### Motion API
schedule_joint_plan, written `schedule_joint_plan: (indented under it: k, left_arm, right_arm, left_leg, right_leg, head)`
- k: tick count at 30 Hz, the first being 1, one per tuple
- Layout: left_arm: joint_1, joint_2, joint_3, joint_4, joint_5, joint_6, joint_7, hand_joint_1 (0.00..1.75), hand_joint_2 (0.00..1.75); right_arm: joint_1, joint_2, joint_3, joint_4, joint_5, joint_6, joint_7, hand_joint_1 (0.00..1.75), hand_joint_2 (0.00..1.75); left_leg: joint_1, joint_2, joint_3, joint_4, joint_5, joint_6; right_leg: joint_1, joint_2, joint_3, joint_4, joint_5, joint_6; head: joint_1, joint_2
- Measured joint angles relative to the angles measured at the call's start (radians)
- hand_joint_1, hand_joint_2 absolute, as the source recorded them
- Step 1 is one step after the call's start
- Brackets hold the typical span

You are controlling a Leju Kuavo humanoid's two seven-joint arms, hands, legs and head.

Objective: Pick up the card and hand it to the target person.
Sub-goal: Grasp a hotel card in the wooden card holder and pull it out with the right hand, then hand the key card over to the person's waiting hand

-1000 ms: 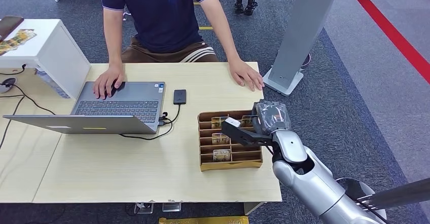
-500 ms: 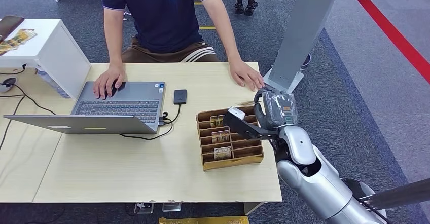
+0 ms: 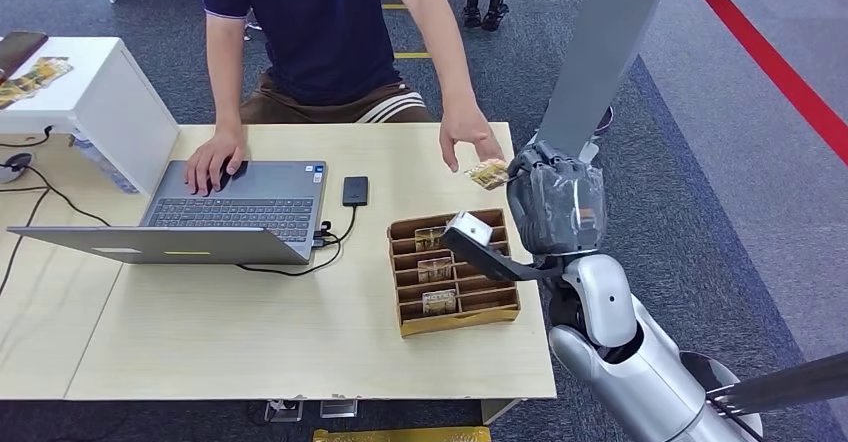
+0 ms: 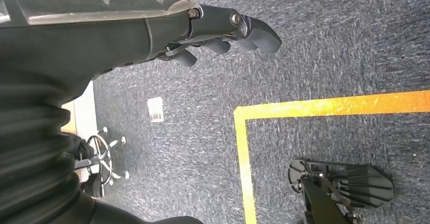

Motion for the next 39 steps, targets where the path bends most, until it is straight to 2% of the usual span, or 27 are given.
schedule_joint_plan:
  k: [6,16,19,20,23,27,29,33,35,37,39]
  left_arm:
    - [-0.003,-0.003,0.0,0.0,-0.01,-0.003,0.0,0.0,1.75]
    - [-0.008,-0.007,0.0,0.0,-0.022,-0.022,-0.008,0.0,1.75]
    - [-0.011,-0.007,0.0,0.0,-0.025,-0.031,-0.012,0.0,1.75]
    - [-0.011,-0.007,0.0,0.0,-0.026,-0.034,-0.012,0.0,1.31]
    - [-0.013,-0.007,-0.001,0.0,-0.029,-0.04,-0.015,0.0,0.0]
    - [-0.013,-0.007,-0.001,0.0,-0.025,-0.028,-0.015,0.0,0.0]
    - [-0.013,-0.007,-0.001,0.0,-0.022,-0.024,-0.016,0.0,0.0]
    - [-0.012,-0.007,-0.001,0.0,-0.016,-0.019,-0.02,0.0,0.0]
    - [-0.011,-0.007,-0.001,0.0,-0.011,-0.016,-0.021,0.0,0.0]
    - [-0.009,-0.006,-0.001,0.0,-0.007,-0.012,-0.021,0.0,0.0]
    - [-0.006,-0.006,-0.001,0.0,-0.003,-0.009,-0.02,0.0,0.0]
  right_arm:
    - [0.018,0.006,-0.013,0.02,0.092,-0.099,-0.017,1.34,1.75]
    - [0.021,0.018,-0.018,0.065,0.101,-0.109,-0.018,1.34,1.75]
    - [0.021,0.018,-0.018,0.075,0.1,-0.109,-0.017,0.34,1.75]
    - [0.021,0.018,-0.018,0.079,0.099,-0.109,-0.017,0.0,1.75]
    - [0.021,0.019,-0.018,0.087,0.086,-0.109,-0.015,0.0,1.75]
    - [0.022,0.019,-0.018,0.098,0.02,-0.118,-0.025,0.0,1.75]
    - [0.024,0.02,-0.018,0.103,-0.109,-0.123,-0.077,0.0,1.75]
    - [0.05,0.03,-0.02,0.111,-0.694,-0.083,-0.316,0.0,1.75]
    - [0.071,0.035,-0.022,0.114,-0.928,-0.041,-0.397,0.0,1.75]
    - [0.092,0.037,-0.025,0.116,-1.078,-0.002,-0.437,0.0,1.75]
    - [0.11,0.036,-0.028,0.117,-1.152,0.026,-0.449,0.0,1.75]
  left_leg:
    - [0.0,0.0,0.0,0.0,0.0,0.0]
    - [0.0,0.0,0.0,0.0,0.0,0.0]
    - [0.0,0.0,0.0,0.0,0.0,0.0]
    - [0.0,0.0,0.0,0.0,0.0,0.0]
    - [0.0,0.0,0.0,0.0,0.0,0.0]
    - [0.0,0.0,0.0,0.0,0.0,0.0]
    - [0.0,0.0,0.0,0.0,0.0,0.0]
    - [0.0,0.0,0.0,0.0,0.0,0.0]
    - [0.0,0.0,0.0,0.0,0.0,0.0]
    - [0.0,0.0,0.0,0.0,0.0,0.0]
    - [0.0,0.0,0.0,0.0,0.0,0.0]
  right_leg:
    - [0.0,0.0,0.0,0.0,0.0,0.0]
    - [0.0,0.0,0.0,0.0,0.0,0.0]
    - [0.0,0.0,0.0,0.0,0.0,0.0]
    - [0.0,0.0,0.0,0.0,0.0,0.0]
    - [0.0,0.0,0.0,0.0,0.0,0.0]
    - [0.0,0.0,0.0,0.0,0.0,0.0]
    - [0.0,0.0,0.0,0.0,0.0,0.0]
    - [0.0,0.0,0.0,0.0,0.0,0.0]
    - [0.0,0.0,0.0,0.0,0.0,0.0]
    - [0.0,0.0,0.0,0.0,0.0,0.0]
    - [0.0,0.0,0.0,0.0,0.0,0.0]
  head:
    - [0.0,0.0]
    - [-0.001,0.0]
    - [0.0,0.0]
    - [0.0,0.0]
    - [0.0,0.0]
    - [-0.001,0.0]
    - [-0.001,0.0]
    - [0.0,0.0]
    - [-0.001,0.0]
    - [-0.001,0.0]
    - [-0.001,0.0]
